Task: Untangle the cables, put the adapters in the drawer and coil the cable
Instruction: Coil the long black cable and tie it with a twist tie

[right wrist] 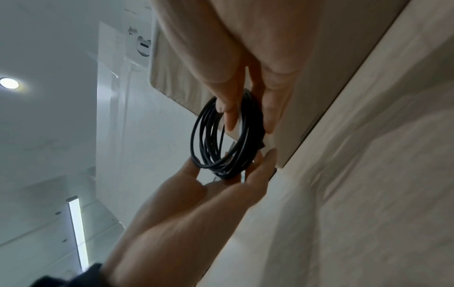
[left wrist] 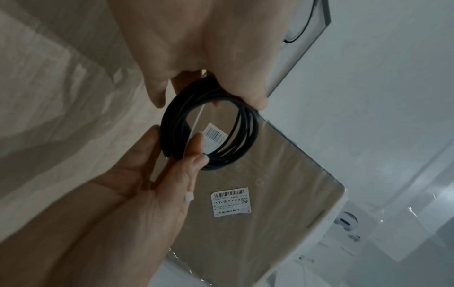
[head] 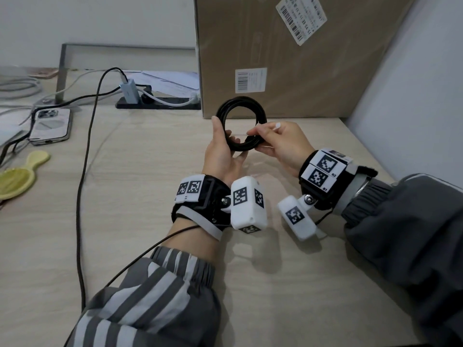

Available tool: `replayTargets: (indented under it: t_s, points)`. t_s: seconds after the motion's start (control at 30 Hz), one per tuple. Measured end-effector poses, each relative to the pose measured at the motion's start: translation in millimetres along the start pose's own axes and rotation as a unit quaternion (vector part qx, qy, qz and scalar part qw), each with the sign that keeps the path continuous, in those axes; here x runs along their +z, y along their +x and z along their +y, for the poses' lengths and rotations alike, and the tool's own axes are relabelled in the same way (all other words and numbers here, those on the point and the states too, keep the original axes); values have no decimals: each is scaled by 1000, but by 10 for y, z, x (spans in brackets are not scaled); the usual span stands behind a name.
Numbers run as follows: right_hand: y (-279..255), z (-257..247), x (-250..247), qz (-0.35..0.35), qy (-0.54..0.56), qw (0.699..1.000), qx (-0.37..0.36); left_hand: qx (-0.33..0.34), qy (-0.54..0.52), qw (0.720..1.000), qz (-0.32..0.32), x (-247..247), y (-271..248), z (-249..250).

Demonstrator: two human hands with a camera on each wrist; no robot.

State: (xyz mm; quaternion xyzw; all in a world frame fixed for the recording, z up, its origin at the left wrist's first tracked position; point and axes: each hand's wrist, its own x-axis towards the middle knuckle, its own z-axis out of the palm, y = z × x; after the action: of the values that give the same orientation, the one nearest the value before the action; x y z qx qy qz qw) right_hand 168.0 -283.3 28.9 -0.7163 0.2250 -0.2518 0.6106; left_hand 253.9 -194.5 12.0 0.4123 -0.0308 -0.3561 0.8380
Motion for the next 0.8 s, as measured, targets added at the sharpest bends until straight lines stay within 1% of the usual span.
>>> replayTargets:
  t_s: [0.1,0.17,0.2,0.23,0.3,0.33,0.37,0.4,0.43,0.47,0.5,0.53,0.6,0.63,0.67,0.7,0.73,0.77,0.8]
  points:
    - [27,-43,-153,-16,-67,998,-11,-10,86,996,1,-49,22,14]
    - [41,-105,-253,-45,-134,990,-17,26,159,986,30,-84,27,44]
    - [47,-150,-297,-65,-171,983,-16,56,206,976,47,-101,13,67]
    - [56,-201,-337,-88,-208,974,-16,89,250,962,58,-120,14,89]
    - [63,-311,-389,-139,-272,952,-11,150,321,934,44,-162,10,122]
    - [62,-359,-400,-163,-300,940,-9,174,365,914,28,-172,-2,137]
    - [62,-396,-402,-182,-324,928,-9,197,416,888,16,-180,-3,138]
    - [61,-423,-396,-197,-344,918,-13,214,458,863,-1,-183,15,133]
    - [70,-431,-388,-204,-357,911,-19,222,482,847,-15,-171,23,132]
    - [78,-425,-381,-201,-363,909,-27,223,487,844,-22,-151,24,127]
    - [90,-400,-379,-189,-366,910,-40,226,492,841,-12,-133,26,120]
    - [104,-364,-380,-172,-370,911,-58,238,512,825,13,-109,9,127]
    - [129,-280,-398,-137,-375,912,-92,274,566,773,87,-88,-13,157]
    - [132,-244,-408,-127,-374,913,-106,277,567,769,103,-95,-8,168]
    - [128,-218,-413,-122,-373,912,-118,273,549,784,100,-108,10,180]
    - [120,-199,-418,-120,-372,911,-131,259,517,811,87,-126,42,182]
    - [108,-193,-419,-120,-370,910,-144,231,483,841,77,-151,76,177]
    - [94,-198,-421,-121,-370,907,-157,190,460,864,76,-175,99,177]
    - [76,-210,-420,-123,-370,905,-170,143,450,878,80,-201,107,180]
